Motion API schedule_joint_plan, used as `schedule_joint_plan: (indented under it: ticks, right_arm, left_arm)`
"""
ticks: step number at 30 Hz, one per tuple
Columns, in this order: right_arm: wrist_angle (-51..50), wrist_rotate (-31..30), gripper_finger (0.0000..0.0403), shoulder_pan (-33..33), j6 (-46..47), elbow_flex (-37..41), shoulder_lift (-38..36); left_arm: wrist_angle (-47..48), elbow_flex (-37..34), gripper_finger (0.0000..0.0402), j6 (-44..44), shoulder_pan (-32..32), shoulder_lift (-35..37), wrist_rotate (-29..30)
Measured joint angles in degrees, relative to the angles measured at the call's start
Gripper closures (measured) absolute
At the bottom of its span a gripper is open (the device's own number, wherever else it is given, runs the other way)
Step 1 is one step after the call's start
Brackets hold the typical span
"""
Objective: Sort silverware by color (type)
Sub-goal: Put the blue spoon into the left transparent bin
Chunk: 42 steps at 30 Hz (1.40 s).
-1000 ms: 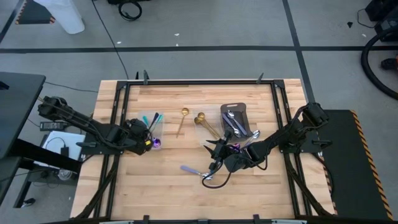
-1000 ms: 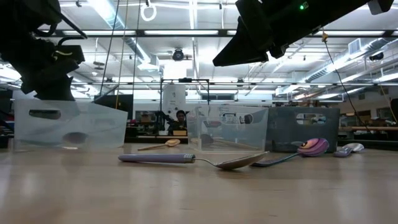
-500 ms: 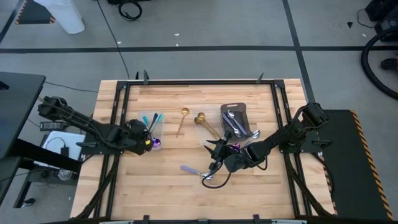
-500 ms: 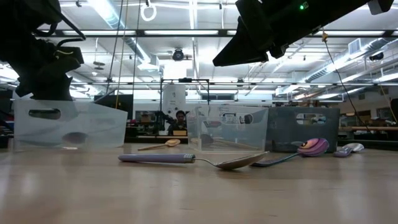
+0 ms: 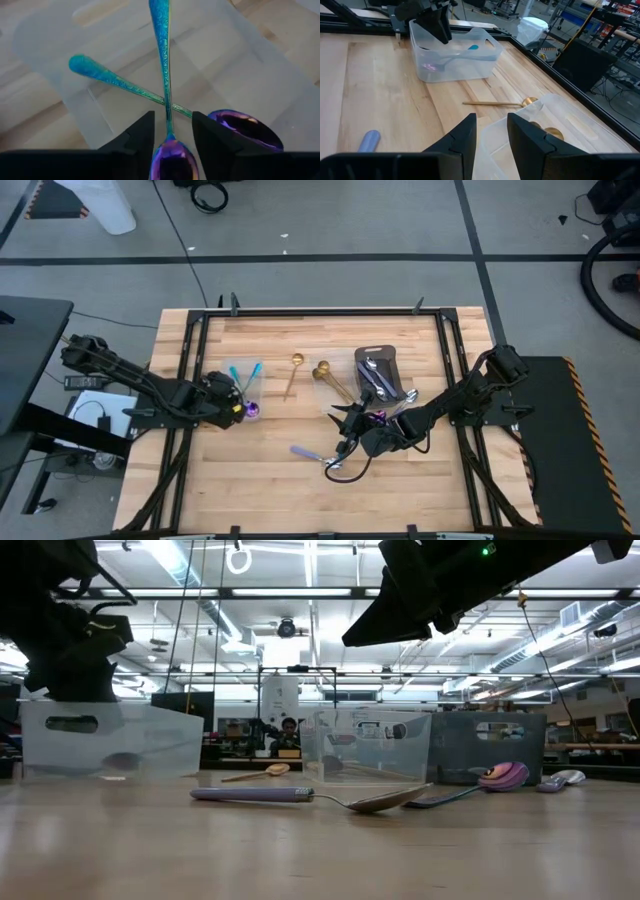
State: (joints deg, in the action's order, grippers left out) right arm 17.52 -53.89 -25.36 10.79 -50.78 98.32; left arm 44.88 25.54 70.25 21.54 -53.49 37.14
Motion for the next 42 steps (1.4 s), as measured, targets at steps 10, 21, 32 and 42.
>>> schedule_joint_plan:
  ticks: [10, 21, 32, 42]
  right_arm:
    - [0.0, 0.3, 0.0283, 0.0, 0.0, 0.0, 0.0]
    - [-0.1, 14.4, 0.0283, 1.7, 0.2, 0.0, 0.0]
    - [-5.1, 22.4, 0.0279, 2.0, 4.0, 0.0, 0.0]
    - [-13.6, 25.5, 0.0258, 3.0, 10.3, 0.0, 0.0]
  left_arm:
    - [-1.1, 9.7, 0.0253, -18.1, 0.0, 0.0, -0.4]
    - [-12.2, 10.3, 0.0253, -32.2, 0.6, 0.0, -0.3]
    - [-15.7, 10.3, 0.0253, -32.9, 0.6, -0.2, -1.0]
    - [-28.9, 9.2, 0.0253, -41.4, 0.1, -3.3, -3.5]
